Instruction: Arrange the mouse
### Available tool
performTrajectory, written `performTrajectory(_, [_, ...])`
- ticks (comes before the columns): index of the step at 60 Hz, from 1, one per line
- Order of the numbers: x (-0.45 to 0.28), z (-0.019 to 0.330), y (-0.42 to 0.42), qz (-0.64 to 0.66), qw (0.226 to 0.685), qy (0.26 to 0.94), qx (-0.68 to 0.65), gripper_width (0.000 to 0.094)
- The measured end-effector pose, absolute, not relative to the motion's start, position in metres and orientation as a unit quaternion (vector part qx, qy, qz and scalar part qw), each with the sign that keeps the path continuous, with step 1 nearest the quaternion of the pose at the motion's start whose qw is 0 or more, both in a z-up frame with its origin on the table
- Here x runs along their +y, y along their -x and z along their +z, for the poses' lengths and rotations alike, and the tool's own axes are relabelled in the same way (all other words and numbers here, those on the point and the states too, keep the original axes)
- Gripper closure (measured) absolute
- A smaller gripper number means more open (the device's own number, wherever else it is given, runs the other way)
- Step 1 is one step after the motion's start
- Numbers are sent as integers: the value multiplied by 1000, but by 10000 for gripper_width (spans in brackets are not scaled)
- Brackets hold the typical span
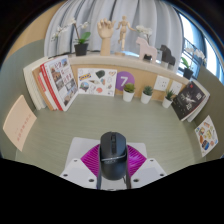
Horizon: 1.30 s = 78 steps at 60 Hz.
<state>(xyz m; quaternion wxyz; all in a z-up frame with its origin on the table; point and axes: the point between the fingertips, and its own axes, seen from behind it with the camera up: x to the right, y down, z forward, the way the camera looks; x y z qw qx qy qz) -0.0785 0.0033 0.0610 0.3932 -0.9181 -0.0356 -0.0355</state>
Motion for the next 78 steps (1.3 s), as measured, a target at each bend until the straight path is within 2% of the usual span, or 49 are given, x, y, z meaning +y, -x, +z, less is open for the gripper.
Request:
performTrajectory(6, [-12,20,78,-18,363,931,-33,603])
performTrajectory(14, [-25,-16,90,6,339,940,-40,595])
performTrajectory(17, [-23,-12,89,6,351,936,-37,596])
performTrajectory(30, [-21,-15,88,12,347,938,-21,465])
performTrajectory(32, [-22,-15,88,11,346,938,-22,421])
performTrajectory(34, [-23,-14,83,-2,343,939,-26,334])
performTrajectory(37, [-26,-10,79,-15,337,941,-39,147])
performTrajectory(39, [-27,-4,80,-15,336,940,-45,79])
performTrajectory(41, [-28,2,81,-5,341,939,-49,68])
performTrajectory(51, [-30,64,68,4,373,927,-24,81])
performTrajectory(66, [-32,177,35,7,455,890,0,83])
performTrajectory(78, [-45,210,17,-12,474,880,-20,88])
